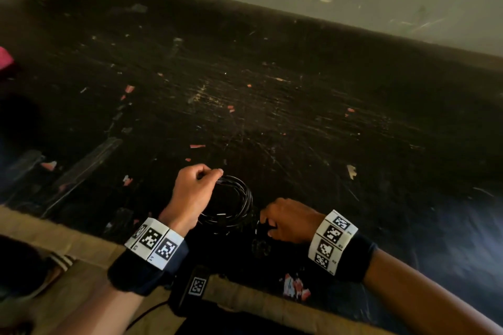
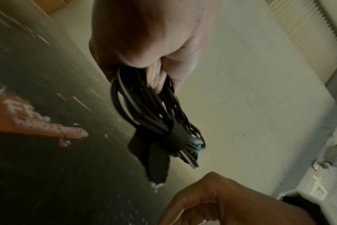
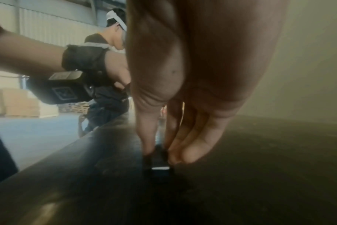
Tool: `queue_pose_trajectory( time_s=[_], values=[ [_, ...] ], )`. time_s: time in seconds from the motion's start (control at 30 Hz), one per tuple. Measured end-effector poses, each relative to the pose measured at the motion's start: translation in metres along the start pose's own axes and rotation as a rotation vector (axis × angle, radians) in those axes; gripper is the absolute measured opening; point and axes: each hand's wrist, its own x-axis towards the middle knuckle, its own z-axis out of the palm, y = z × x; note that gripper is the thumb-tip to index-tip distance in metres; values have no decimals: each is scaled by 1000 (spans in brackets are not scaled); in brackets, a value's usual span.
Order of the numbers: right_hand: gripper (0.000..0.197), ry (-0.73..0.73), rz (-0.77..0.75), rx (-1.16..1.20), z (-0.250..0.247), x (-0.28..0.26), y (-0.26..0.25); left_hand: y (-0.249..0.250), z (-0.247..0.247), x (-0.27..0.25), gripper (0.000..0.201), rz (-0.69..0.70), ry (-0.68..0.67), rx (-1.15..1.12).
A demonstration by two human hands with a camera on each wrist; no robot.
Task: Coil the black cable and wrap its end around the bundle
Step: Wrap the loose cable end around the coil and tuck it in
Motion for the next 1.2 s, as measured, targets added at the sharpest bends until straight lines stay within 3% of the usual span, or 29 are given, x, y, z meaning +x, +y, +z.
queue_pose_trajectory(
  time_s=[0.1,0.2,0.37,0.43,0.57,0.67,0.9,0.97,1.1,1.2],
  values=[
    [26,-15,-37,-86,6,-1,-6,-2,1,-4,27,-13,-17,-5],
    [25,18,0,2,4,-5,-2,5,5,-14,24,34,-108,-21],
    [14,284,253,655,-33,-26,19,25,25,-33,20,125,-350,103],
    [12,369,263,857,-51,-41,24,35,39,-41,19,159,-432,141],
    [14,418,205,1017,-73,-75,32,58,71,-55,21,278,-554,168],
    [15,452,189,1042,-79,-101,41,71,95,-61,22,449,-640,235],
    [13,499,128,832,-91,-151,70,93,135,-79,24,696,-635,316],
    [9,537,46,738,-91,-160,74,96,141,-84,24,609,-636,228],
    [5,713,-111,541,-86,-167,79,97,153,-97,25,209,-652,-131],
    [3,767,-160,492,-83,-173,83,102,160,-102,20,179,-679,-169]
  ],
)
